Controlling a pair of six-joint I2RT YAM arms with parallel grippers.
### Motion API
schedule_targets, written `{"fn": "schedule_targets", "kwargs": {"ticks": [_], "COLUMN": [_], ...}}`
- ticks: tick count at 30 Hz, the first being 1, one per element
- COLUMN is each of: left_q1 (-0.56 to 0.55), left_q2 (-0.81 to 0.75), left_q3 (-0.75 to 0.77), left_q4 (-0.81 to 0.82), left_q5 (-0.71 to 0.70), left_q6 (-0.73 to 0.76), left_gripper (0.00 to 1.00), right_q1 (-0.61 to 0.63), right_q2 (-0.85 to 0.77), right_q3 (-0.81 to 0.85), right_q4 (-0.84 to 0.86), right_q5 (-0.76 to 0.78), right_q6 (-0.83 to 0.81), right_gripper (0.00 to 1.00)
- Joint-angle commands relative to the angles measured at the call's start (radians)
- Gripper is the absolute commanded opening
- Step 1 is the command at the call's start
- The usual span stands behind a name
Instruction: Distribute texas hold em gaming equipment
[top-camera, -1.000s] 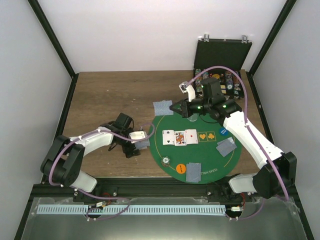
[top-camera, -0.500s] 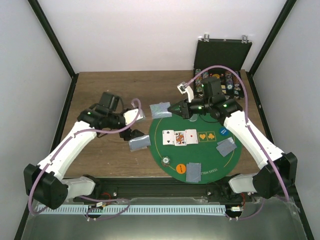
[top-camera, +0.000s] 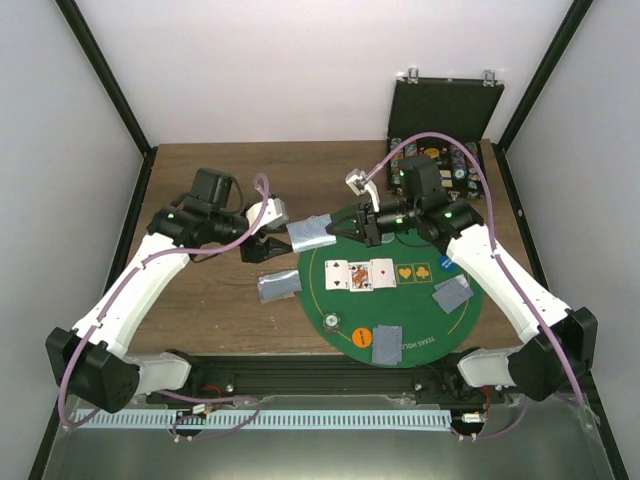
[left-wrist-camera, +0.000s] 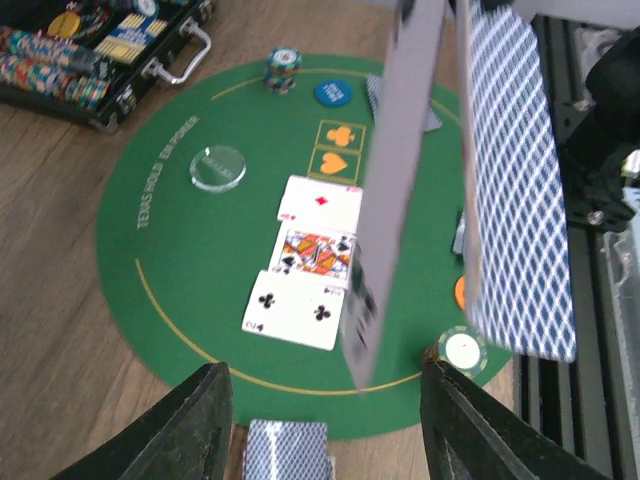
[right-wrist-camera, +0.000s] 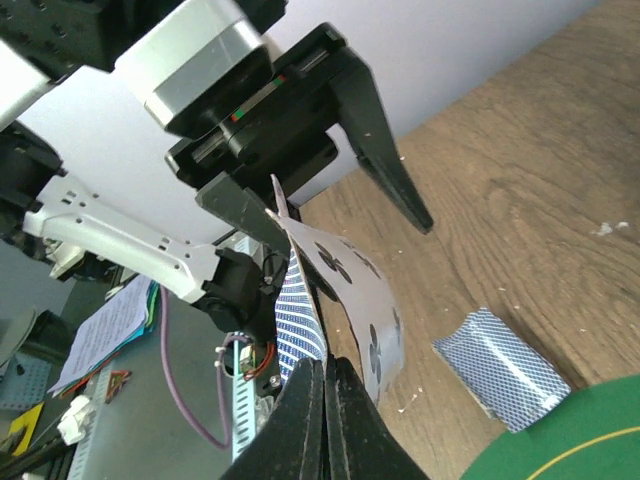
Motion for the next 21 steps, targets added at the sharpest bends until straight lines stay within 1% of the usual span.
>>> {"fn": "schedule_targets", "kwargs": {"ticks": [1, 4, 6, 10, 13, 14, 16, 18, 21], "left_q1": [0.002, -0.001, -0.002, -0.005, -0.005, -0.004, 0.001, 0.011, 0.011], "left_q2": [0.012, 0.010, 0.011, 0.010, -0.006, -0.011, -0.023, -0.034, -0.046], "left_q3": [0.048, 0.044, 0.040, 0.050, 0.045, 0.037, 0.002, -0.031, -0.061], "left_q4": [0.022, 0.016, 0.020, -0.019, -0.072, -0.073, -0.039, 0.015, 0.036], "left_q5": [0.143, 0.183, 0.191, 0.242, 0.249, 0.219, 0.125, 0.034, -0.063], "left_q6": [0.001, 0.016, 0.015, 0.039, 0.080, 0.075, 0.016, -0.054, -0.091], "left_gripper": [0.54, 0.53, 0.44, 0.00, 0.00, 0.00, 0.00, 0.00, 0.00], "right_q1": [0.026, 0.029, 0.031, 0.033, 0.031, 0.031, 0.016, 0.000, -0.012], "right_q2": [-0.020, -0.019, -0.019, -0.019, -0.021, -0.022, -0.022, -0.026, -0.016], "right_q3": [0.022, 0.025, 0.025, 0.027, 0.044, 0.063, 0.104, 0.129, 0.164], "right_q4": [0.029, 0.029, 0.028, 0.018, -0.011, -0.057, -0.131, -0.177, -0.238], "right_q5": [-0.058, -0.057, -0.057, -0.056, -0.023, 0.003, 0.047, 0.096, 0.153], "right_q6": [-0.024, -0.025, -0.027, -0.035, -0.065, -0.096, -0.163, -0.202, -0.264], "right_gripper": [0.01, 0.01, 0.01, 0.01, 0.01, 0.01, 0.01, 0.01, 0.01]}}
